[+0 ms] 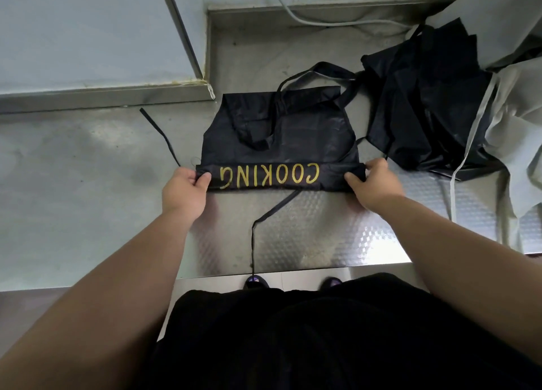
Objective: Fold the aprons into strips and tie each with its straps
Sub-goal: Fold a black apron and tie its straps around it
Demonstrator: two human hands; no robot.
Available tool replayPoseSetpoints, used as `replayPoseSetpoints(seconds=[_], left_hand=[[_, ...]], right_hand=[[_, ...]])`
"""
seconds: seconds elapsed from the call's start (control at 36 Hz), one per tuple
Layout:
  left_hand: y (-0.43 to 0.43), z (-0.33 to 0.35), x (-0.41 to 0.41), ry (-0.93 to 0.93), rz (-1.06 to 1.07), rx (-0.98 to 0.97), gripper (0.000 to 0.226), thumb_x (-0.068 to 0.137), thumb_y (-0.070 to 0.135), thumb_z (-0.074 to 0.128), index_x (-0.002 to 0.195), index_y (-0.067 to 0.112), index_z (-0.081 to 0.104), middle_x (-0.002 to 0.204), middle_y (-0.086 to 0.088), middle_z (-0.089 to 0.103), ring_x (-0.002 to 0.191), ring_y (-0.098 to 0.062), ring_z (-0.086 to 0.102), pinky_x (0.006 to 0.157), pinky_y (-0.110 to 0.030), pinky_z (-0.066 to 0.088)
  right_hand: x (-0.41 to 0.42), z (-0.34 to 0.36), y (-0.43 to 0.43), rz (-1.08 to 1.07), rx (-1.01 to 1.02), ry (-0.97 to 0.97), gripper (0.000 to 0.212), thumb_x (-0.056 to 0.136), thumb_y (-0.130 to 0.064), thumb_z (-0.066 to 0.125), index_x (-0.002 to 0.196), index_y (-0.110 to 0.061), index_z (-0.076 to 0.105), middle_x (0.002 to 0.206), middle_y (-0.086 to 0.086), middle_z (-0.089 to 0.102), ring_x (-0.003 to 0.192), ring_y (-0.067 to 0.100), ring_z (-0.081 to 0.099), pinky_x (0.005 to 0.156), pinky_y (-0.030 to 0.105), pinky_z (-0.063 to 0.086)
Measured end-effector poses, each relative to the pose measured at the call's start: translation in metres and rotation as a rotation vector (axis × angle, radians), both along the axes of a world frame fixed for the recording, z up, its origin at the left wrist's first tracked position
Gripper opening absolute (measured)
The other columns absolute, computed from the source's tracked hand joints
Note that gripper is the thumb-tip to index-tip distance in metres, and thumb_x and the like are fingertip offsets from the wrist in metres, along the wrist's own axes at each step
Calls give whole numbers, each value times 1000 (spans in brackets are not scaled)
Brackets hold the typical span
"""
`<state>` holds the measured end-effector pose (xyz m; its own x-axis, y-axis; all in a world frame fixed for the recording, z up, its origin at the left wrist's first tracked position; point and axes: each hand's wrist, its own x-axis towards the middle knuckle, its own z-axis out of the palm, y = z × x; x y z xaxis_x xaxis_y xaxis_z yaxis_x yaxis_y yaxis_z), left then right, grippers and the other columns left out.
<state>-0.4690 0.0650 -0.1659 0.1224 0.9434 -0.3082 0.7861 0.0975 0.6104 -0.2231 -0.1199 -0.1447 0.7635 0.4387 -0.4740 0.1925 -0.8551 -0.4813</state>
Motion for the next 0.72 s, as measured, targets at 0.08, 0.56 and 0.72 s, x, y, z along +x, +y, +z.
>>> replayPoseSetpoints(seconds=[0.08, 0.56, 0.72], left_hand=[[-5, -2, 4, 18, 28, 35, 31, 94, 32, 55, 109, 5, 55, 94, -1, 56, 98, -26, 55, 76, -26, 36], [-22, 3, 23, 316, -950, 351, 46, 100, 33, 37, 144, 23, 36, 149, 3, 33, 138, -20, 27, 108, -38, 25], [-12, -2, 15, 337, -993, 341, 70, 86, 60, 50, 147, 31, 28, 151, 8, 27, 139, -16, 23, 111, -37, 19]], right_hand=[[-3, -1, 4, -46, -6, -18, 54, 93, -34, 56, 132, -6, 32, 131, 17, 50, 113, 35, 53, 76, 34, 41], [-28, -4, 15, 632, -189, -412, 57, 90, -60, 41, 141, -37, 37, 139, 3, 38, 132, 25, 31, 109, 40, 14], [-24, -10, 15, 719, -183, -405, 61, 90, -60, 41, 145, -34, 32, 152, 0, 27, 136, 23, 32, 111, 38, 14]])
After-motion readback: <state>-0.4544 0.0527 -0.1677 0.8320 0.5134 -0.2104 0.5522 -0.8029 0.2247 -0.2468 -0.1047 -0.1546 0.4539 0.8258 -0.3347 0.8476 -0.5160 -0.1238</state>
